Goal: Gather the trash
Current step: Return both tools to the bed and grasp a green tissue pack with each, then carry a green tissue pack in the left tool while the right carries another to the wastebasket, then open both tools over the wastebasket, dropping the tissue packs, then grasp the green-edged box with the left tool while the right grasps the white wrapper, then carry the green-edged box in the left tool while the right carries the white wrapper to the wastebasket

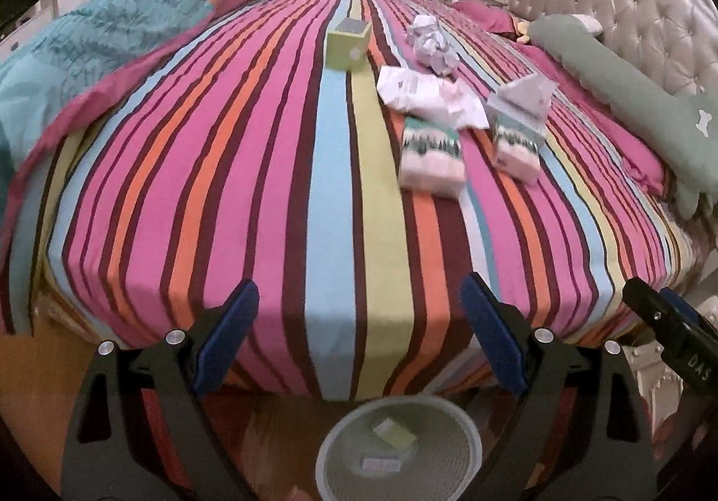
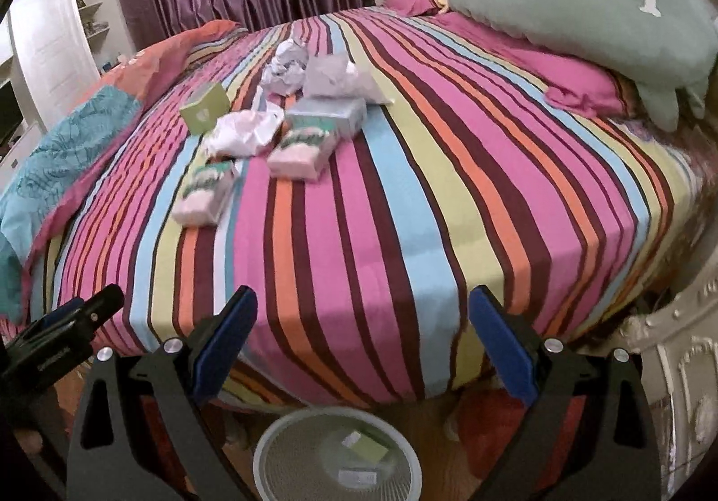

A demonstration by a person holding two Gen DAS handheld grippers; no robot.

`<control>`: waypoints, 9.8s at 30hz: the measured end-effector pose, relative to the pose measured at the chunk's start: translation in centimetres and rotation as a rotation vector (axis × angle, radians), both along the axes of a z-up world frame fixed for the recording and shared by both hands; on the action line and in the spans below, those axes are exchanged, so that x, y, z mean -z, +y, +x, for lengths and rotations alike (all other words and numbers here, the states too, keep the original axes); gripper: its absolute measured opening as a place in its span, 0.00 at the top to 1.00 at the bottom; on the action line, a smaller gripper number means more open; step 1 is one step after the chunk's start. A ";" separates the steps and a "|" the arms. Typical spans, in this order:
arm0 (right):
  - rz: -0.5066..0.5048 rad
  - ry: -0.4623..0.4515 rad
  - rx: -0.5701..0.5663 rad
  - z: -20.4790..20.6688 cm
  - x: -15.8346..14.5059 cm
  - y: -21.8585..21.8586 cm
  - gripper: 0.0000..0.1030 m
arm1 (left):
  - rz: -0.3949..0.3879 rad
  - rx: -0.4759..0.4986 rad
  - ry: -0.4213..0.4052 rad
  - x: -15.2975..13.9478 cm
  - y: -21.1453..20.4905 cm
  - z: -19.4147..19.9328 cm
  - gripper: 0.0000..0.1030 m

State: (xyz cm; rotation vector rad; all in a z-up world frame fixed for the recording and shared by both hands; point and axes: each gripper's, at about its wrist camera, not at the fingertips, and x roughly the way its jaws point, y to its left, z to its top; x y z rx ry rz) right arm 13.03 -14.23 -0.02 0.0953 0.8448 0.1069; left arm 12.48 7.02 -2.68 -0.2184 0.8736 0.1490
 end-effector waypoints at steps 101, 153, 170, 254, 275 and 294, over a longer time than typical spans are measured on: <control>0.030 0.028 -0.067 1.5 -2.5 -1.4 0.48 | 0.084 0.098 -0.045 -3.0 -1.5 0.6 0.52; 0.054 0.550 -0.157 -7.7 13.8 1.7 0.48 | 0.060 0.266 0.408 14.0 -8.5 -9.6 0.52; 0.030 0.775 -0.114 -5.8 21.4 2.9 0.48 | 0.014 0.277 0.636 20.7 -9.2 -7.5 0.52; -0.135 0.020 -0.362 24.1 0.2 2.9 0.21 | 0.061 -0.002 0.107 -1.7 8.3 29.1 0.22; 0.006 0.176 -0.324 30.3 2.9 2.3 0.32 | 0.020 -0.024 0.234 3.1 9.2 37.8 0.29; 0.116 0.079 -0.041 27.7 -1.2 -3.9 0.43 | 0.027 -0.046 0.165 -0.5 10.4 33.1 0.53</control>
